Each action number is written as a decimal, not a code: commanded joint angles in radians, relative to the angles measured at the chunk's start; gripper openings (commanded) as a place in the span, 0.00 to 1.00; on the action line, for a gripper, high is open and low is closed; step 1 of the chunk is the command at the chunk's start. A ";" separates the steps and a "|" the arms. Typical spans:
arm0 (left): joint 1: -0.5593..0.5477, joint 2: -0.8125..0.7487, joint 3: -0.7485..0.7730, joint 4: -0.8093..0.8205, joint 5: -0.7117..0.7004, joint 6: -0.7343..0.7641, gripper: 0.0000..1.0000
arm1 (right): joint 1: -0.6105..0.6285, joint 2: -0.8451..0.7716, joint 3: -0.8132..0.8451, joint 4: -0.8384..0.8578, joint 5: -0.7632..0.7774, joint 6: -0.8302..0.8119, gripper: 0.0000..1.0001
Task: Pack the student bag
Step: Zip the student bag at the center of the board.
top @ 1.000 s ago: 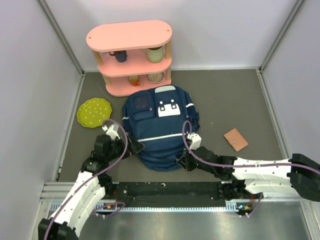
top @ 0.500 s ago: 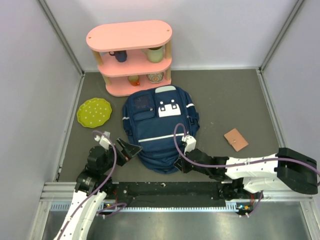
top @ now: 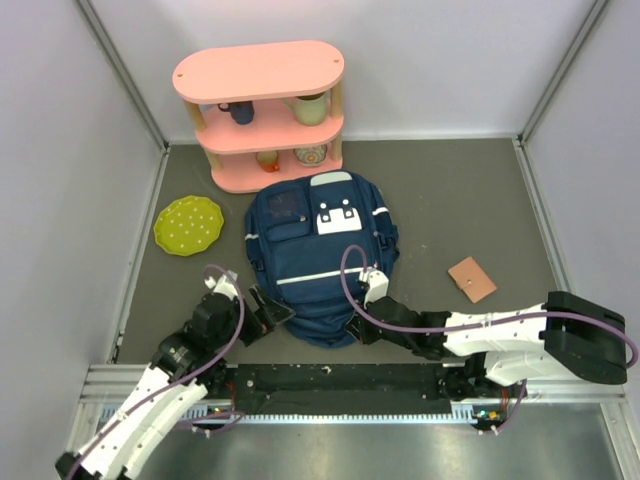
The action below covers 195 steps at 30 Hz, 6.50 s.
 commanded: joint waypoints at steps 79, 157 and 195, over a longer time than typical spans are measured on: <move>-0.625 -0.039 0.170 -0.500 -0.966 -0.498 0.00 | -0.601 0.089 0.020 0.152 0.194 -0.101 0.00; -0.197 0.434 0.053 0.412 -0.317 -0.025 0.00 | -0.478 -0.190 -0.106 -0.076 0.044 -0.063 0.00; -0.106 0.565 0.150 0.448 -0.093 0.030 0.00 | -0.753 -0.174 -0.026 -0.211 -0.174 -0.119 0.00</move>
